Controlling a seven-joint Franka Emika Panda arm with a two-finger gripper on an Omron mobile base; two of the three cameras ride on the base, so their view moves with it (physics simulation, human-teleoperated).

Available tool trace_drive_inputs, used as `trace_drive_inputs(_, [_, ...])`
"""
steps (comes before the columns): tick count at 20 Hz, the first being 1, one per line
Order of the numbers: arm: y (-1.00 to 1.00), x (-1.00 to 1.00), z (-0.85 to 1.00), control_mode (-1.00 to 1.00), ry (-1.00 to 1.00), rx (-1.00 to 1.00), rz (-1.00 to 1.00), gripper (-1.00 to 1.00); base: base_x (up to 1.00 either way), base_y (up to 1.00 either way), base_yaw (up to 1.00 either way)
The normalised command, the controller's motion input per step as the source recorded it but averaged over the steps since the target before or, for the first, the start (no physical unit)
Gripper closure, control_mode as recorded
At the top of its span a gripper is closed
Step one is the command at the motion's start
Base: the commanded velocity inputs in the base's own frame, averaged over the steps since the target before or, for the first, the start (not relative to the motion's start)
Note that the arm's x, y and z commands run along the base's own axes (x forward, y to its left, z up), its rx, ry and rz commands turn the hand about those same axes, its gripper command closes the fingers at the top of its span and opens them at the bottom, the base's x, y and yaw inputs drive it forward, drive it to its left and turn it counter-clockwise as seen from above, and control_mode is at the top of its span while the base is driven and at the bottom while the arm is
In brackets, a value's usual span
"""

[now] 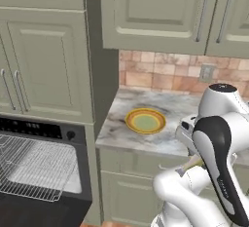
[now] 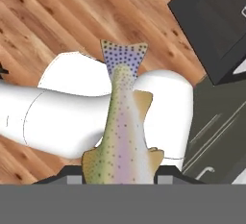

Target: Place the fish on the top rack of the oven, and slide the tray back inside. Close the oven door.

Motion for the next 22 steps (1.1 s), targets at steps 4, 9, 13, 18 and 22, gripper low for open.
trace_drive_inputs(4, [0.0, 0.0, 0.0, 1.0, 0.0, 0.0, 0.0, 1.0, -0.17, 0.0, 0.32])
trace_drive_inputs(9, [0.0, 0.0, 0.0, 1.0, 0.0, 0.0, 0.0, 1.0, -0.13, 0.0, 0.34])
trace_drive_inputs(13, [0.0, 0.0, 0.0, 1.0, 0.0, 0.0, 0.0, 1.0, -0.11, 0.03, 0.38])
trace_drive_inputs(18, [0.0, 0.0, 0.0, 1.0, 0.0, 0.0, 0.0, 1.0, -0.05, 0.15, 0.39])
trace_drive_inputs(22, [0.0, 0.0, 0.0, 1.0, 0.0, 0.0, 0.0, 1.0, -0.02, 0.19, 0.41])
